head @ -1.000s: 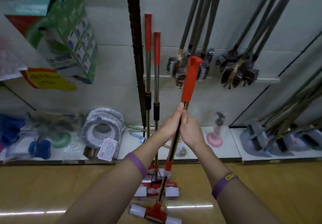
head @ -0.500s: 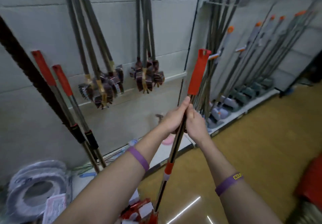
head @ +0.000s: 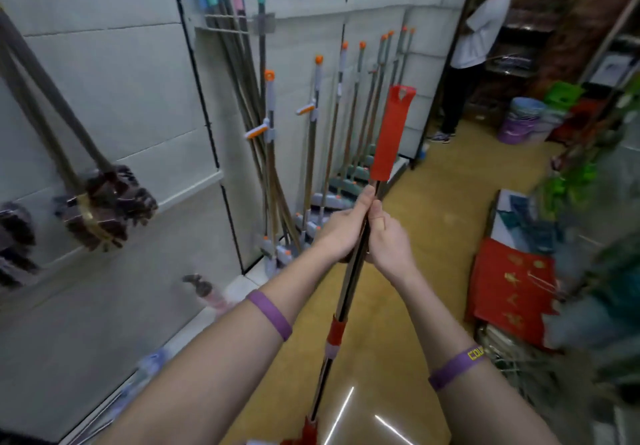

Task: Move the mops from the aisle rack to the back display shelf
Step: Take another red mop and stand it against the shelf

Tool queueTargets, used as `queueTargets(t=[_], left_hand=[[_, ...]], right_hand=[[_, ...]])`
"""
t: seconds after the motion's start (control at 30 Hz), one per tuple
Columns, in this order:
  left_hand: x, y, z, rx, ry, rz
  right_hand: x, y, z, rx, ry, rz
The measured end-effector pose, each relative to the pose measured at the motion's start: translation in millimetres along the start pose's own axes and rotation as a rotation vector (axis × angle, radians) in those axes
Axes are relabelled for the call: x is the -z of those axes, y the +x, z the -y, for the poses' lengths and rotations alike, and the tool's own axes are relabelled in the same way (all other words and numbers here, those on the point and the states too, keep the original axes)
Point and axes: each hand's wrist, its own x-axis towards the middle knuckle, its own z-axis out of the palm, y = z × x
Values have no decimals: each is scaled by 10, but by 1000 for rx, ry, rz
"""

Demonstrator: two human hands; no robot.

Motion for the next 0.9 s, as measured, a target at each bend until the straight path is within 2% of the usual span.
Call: queueTargets(t=[0.37,0.7,0.9], left_hand=[[-915,865,-758,-126,-44,199],[-1241,2216,-1097,-135,-51,290],[-1182,3146,-1432,-147,-121,330]], right_hand=[[1014,837,-337,-65,-71,-236],[1170,2119,-637,-151,-39,-312],[1252,3097,-607,-108,-89,-311]])
